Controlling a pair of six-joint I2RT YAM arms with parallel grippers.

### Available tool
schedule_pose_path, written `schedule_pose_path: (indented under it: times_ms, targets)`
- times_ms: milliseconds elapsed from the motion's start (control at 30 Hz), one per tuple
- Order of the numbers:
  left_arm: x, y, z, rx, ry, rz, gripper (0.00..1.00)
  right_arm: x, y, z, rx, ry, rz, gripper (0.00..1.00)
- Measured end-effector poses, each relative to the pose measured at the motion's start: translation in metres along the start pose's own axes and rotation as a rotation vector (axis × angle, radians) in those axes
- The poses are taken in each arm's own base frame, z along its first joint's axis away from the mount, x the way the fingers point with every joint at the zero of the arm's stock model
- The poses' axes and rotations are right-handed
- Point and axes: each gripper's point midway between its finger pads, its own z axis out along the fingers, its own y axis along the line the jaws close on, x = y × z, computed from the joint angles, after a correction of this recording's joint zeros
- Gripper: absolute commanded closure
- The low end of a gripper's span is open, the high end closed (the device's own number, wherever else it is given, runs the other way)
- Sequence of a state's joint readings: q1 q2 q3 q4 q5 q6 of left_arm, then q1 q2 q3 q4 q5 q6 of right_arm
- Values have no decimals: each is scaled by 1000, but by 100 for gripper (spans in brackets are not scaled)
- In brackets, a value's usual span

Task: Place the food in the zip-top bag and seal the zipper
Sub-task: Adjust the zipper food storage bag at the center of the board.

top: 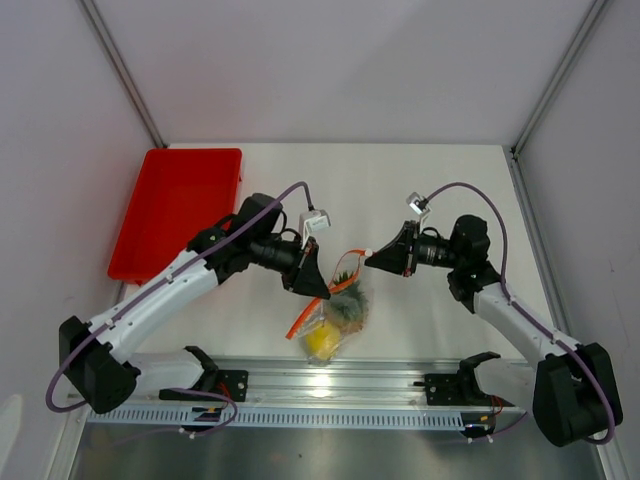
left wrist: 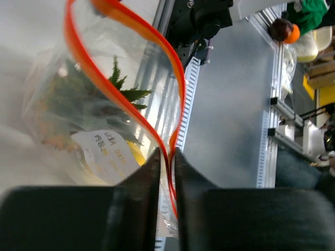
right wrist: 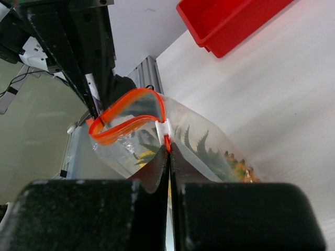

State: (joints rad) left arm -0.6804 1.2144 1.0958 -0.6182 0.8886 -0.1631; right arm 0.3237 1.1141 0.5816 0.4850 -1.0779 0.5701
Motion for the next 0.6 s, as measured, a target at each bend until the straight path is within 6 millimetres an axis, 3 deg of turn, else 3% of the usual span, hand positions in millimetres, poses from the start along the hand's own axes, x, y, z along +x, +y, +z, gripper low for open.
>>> schedule_pose_path:
  times_ms: [33,267,467,600]
  targets:
    - [1,2,-1,-15,-1,7,38,0,2,-1,0,-1,1,100]
    - [-9,8,-14,-118,-34,72,1,-6,20,-5,45,11,37,100]
    - [-63,-15,-30,-172,-134,249,0,-12,26,-2,171,88,166,100]
    - [-88,-27,-20,-215,-156,365,0,-10,26,-8,273,124,246,100]
